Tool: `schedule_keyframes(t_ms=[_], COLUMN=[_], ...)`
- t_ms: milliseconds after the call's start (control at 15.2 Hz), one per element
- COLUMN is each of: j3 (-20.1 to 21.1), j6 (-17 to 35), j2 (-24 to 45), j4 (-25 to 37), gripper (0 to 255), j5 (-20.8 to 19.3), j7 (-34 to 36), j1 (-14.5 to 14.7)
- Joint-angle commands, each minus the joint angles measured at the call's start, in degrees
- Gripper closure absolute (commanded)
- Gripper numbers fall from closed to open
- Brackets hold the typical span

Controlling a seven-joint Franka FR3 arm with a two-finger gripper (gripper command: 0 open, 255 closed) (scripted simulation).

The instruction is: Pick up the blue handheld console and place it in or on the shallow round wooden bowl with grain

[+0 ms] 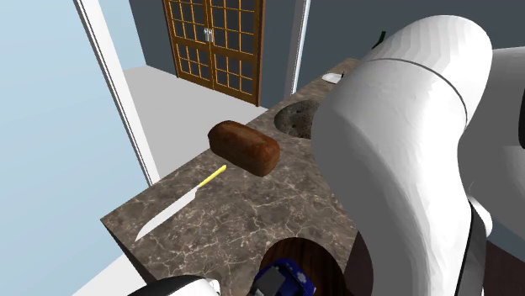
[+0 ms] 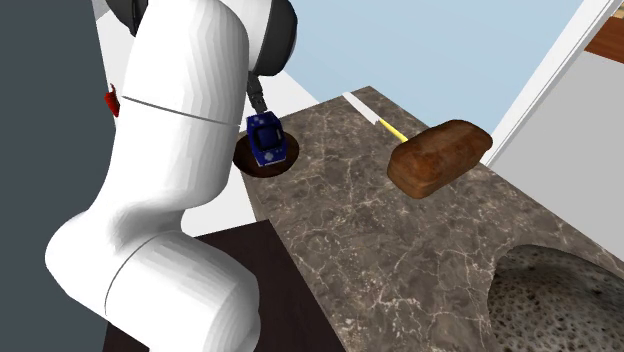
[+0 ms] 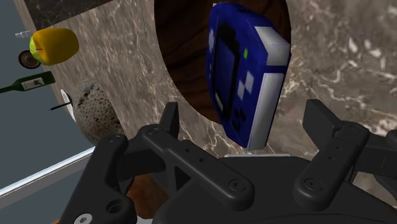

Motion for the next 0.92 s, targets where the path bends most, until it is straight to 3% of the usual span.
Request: schedule_keyframes(t_ms=[0, 264, 330, 858], j3=[0.01, 0.01, 0.01, 0.01], j6=[0.16, 0.15, 0.15, 0.14], j2=[-0.04, -0.04, -0.04, -0.04], j4=[-0.21, -0.2, -0.2, -0.2], gripper=[0, 0, 255, 255], j5=[0.01, 0.01, 0.01, 0.01], j7=[0.05, 0.05, 0.05, 0.05], j1=[-0.08, -0.07, -0.07, -0.07])
